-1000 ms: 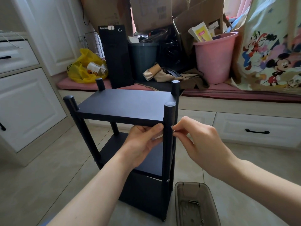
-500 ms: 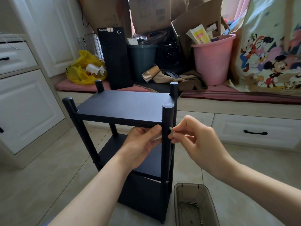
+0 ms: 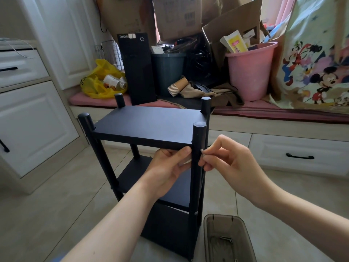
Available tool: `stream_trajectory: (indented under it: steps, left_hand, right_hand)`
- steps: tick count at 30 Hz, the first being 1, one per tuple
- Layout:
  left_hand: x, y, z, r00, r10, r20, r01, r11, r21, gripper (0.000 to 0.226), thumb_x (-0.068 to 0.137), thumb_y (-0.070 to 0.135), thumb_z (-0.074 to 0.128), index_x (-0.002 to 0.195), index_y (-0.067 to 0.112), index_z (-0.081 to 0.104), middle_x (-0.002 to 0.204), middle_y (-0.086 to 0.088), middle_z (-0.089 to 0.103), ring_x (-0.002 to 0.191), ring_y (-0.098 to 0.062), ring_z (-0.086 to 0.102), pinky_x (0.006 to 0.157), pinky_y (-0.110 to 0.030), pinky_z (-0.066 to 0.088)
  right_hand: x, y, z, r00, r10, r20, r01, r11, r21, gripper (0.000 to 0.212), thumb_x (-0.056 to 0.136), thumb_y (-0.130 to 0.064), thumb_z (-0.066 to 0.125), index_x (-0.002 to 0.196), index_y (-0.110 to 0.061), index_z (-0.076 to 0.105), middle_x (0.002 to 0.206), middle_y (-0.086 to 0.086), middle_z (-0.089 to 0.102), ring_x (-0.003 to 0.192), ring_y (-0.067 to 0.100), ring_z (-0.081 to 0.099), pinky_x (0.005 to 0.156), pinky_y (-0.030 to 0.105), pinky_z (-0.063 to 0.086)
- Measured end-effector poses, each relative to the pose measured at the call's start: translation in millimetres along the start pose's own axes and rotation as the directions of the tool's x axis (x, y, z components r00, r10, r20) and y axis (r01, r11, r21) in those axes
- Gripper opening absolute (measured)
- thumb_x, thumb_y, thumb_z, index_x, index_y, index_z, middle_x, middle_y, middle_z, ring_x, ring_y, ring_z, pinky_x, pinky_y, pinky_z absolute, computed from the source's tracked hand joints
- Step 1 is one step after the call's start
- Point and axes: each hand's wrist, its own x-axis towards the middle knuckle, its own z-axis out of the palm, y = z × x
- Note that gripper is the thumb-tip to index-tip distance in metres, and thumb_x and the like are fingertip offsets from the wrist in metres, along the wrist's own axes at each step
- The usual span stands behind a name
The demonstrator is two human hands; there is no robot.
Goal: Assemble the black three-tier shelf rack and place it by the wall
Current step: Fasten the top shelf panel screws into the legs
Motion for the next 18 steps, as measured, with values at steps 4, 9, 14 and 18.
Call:
stream_trajectory:
  steps: [4,9,14,18]
  left_hand:
    - [-0.9,-0.3,-0.9,1.0,0.009,0.022,-0.009,1.0,-0.002,0.025,0.092,0.019,0.063,0.108,0.005,0.077,0.114,-0.017,0.074,0.111,-0.028,0.07,0.093,-0.038,0.056]
    - [0.2,-0.5,-1.8,0.999,0.01,0.039,-0.01,1.0,0.007,0.029,0.089,0.023,0.068,0.11,0.005,0.076,0.115,-0.019,0.073,0.111,-0.032,0.07,0.095,-0.042,0.055]
    - [1.6,-1.9,-3.9,0.999,0.009,0.039,-0.009,1.0,0.006,0.024,0.092,0.027,0.072,0.108,0.01,0.078,0.116,-0.017,0.074,0.112,-0.03,0.07,0.095,-0.039,0.055]
    - [1.2,-2.2,-6.1,0.998,0.013,0.062,-0.014,1.0,0.011,0.03,0.09,0.03,0.074,0.112,0.01,0.077,0.119,-0.017,0.073,0.117,-0.03,0.067,0.096,-0.038,0.054]
  right_hand:
    - [1.2,2.5,0.0,1.0,-0.018,0.004,0.018,1.0,0.01,0.025,0.094,-0.001,0.062,0.08,-0.021,0.057,0.082,0.006,0.073,0.074,0.02,0.069,0.074,0.027,0.056]
    - [1.2,1.8,-5.5,0.984,-0.172,0.054,0.18,0.958,-0.223,0.016,0.092,0.001,0.064,0.086,-0.012,0.059,0.081,-0.004,0.07,0.075,0.02,0.068,0.074,0.033,0.056]
    - [1.4,4.1,-4.9,0.998,-0.058,0.02,0.06,0.994,-0.087,0.025,0.093,0.0,0.063,0.083,-0.022,0.057,0.082,0.002,0.072,0.075,0.021,0.067,0.077,0.033,0.057]
    - [2.3,4.9,-2.5,1.0,-0.015,0.012,0.014,0.998,0.054,0.02,0.094,0.003,0.06,0.084,-0.014,0.057,0.082,0.009,0.073,0.075,0.021,0.07,0.074,0.027,0.056]
